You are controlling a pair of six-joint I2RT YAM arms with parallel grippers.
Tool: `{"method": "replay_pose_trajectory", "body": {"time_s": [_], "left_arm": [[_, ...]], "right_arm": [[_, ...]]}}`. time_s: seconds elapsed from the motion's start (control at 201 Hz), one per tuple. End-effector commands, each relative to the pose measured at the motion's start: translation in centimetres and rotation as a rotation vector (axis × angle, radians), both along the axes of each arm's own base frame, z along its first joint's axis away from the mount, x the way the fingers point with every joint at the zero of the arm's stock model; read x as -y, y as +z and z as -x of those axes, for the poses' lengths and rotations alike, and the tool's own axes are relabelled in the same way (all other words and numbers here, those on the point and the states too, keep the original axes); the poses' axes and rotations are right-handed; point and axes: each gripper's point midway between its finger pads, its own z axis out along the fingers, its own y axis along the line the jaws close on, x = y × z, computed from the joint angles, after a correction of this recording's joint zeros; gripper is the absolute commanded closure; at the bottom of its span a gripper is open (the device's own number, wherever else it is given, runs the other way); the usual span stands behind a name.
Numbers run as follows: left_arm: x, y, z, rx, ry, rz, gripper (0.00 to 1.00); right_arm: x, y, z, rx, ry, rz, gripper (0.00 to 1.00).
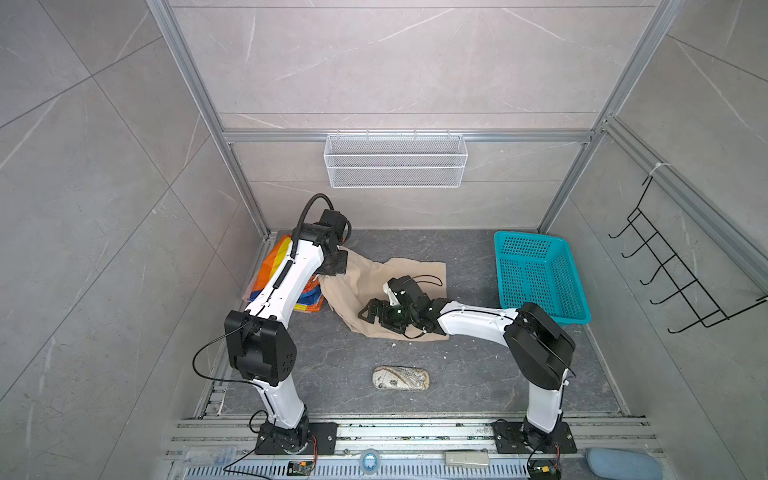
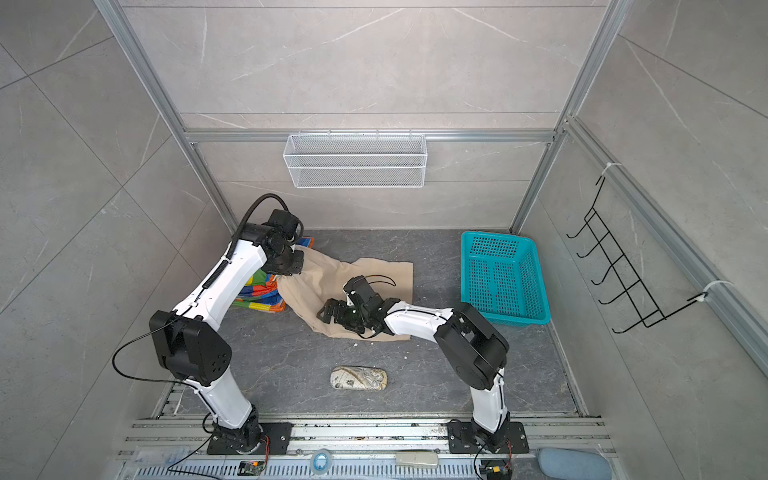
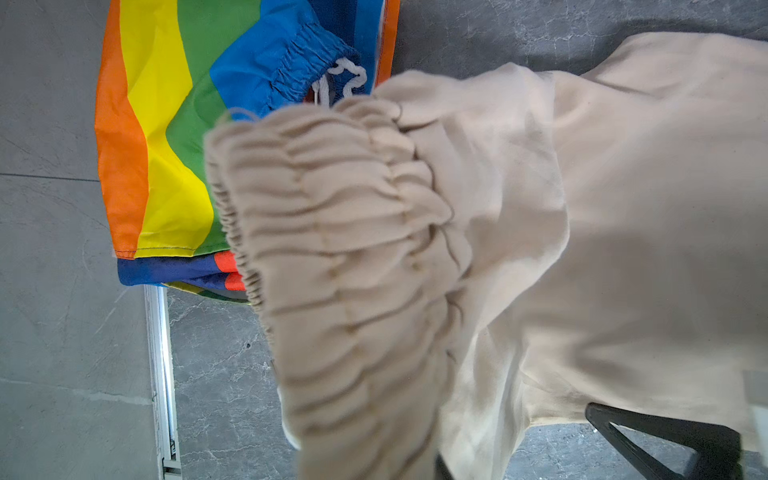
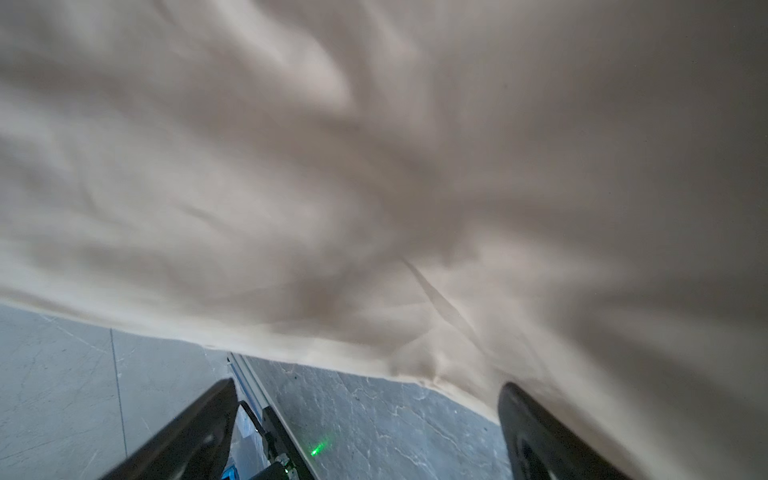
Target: Fold and stack the shorts
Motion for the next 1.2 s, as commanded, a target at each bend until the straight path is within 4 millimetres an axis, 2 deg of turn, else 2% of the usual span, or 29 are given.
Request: {"method": "replay_pose_trajectory", "body": {"time_s": [0.0, 0.14, 0.264, 0.349, 0.478, 0.548, 0.628, 0.752, 0.842, 0.942, 1.036, 1.171, 1.191], "left_arm": [[-0.1, 3.2, 0.2, 0.073, -0.003, 0.027, 1.00], [0.0, 3.2, 0.2, 0.071, -0.001, 0.034, 1.00], [-0.1, 3.2, 0.3, 0.072, 0.000, 0.036, 1.00], [-0.3, 3.4, 0.3, 0.071, -0.002, 0.020, 1.00], [-1.4, 4.0, 0.3, 0.076, 0.002, -0.045, 1.00], [-1.7, 4.3, 0.4, 0.078, 0.001, -0.059, 1.00], [-1.3, 4.5, 0.4, 0.082, -0.009, -0.035, 1.00], [-0.4, 4.3, 0.3, 0.078, -0.014, 0.018, 1.00], [0.0, 4.1, 0.3, 0.071, -0.016, 0.033, 1.00], [0.0, 4.2, 0.3, 0.069, -0.018, 0.034, 1.00], [0.0, 4.3, 0.2, 0.075, -0.019, 0.035, 1.00], [0.0, 4.1, 0.4, 0.068, -0.025, 0.036, 1.00], [0.1, 4.0, 0.4, 0.065, -0.026, 0.038, 1.00]], "right_arm": [[-1.0, -2.1, 0.8, -0.042, 0.012, 0.002, 0.01], [-1.1, -4.3, 1.6, -0.074, 0.018, 0.028, 0.01], [-0.7, -4.7, 2.0, -0.081, 0.018, 0.036, 0.01], [-0.5, -3.4, 2.0, -0.062, 0.027, 0.027, 0.01], [1.2, 0.7, 0.5, 0.000, 0.009, 0.001, 0.01], [3.1, 2.4, -1.3, 0.029, -0.034, 0.000, 0.01], [4.9, 3.2, -4.1, 0.040, -0.085, 0.006, 0.01], [5.3, 4.7, -9.0, 0.042, -0.168, -0.066, 0.01], [4.2, 5.0, -12.8, 0.016, -0.219, -0.136, 0.01], [1.9, 5.3, -16.7, -0.024, -0.260, -0.221, 0.01], [-0.4, 5.1, -19.6, -0.053, -0.276, -0.270, 0.01], [-2.5, 3.0, -22.6, -0.067, -0.279, -0.283, 0.01], [-2.8, 3.5, -23.0, -0.058, -0.275, -0.293, 0.01]]}}
